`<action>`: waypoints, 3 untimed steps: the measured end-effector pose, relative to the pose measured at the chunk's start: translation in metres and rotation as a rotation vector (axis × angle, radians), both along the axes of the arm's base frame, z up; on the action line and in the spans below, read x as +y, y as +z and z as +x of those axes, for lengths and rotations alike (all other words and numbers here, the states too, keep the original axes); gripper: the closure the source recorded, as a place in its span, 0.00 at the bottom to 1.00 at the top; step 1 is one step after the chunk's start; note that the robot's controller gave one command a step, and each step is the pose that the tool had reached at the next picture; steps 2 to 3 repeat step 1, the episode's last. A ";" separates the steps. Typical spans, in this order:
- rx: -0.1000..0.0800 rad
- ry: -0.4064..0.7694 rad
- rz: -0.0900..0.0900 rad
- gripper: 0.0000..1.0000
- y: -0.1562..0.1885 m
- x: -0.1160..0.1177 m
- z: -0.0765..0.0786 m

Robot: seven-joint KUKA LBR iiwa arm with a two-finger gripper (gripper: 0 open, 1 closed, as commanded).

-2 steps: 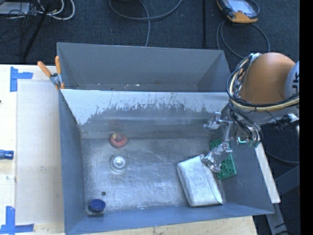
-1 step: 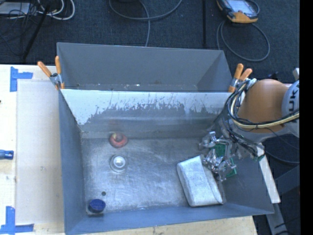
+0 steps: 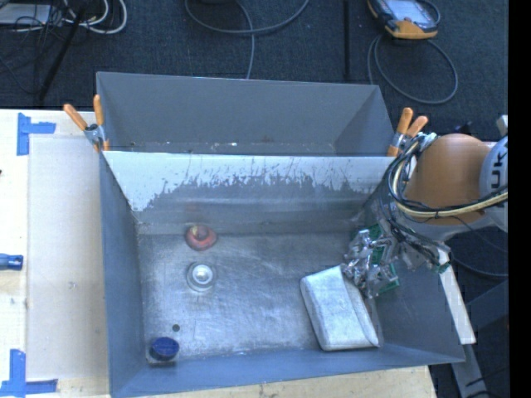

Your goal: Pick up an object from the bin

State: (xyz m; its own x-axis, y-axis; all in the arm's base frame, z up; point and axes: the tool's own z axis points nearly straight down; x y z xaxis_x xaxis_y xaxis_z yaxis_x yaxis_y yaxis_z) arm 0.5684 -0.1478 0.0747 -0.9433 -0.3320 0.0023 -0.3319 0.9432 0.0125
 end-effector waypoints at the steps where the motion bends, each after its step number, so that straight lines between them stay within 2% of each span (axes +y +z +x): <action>1: -0.016 0.060 -0.012 1.00 0.166 0.010 0.000; 3: -0.016 0.060 -0.012 1.00 0.166 0.010 0.000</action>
Offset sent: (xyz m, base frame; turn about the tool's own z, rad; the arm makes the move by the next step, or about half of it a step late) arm -0.0025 0.0081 0.1617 -0.0601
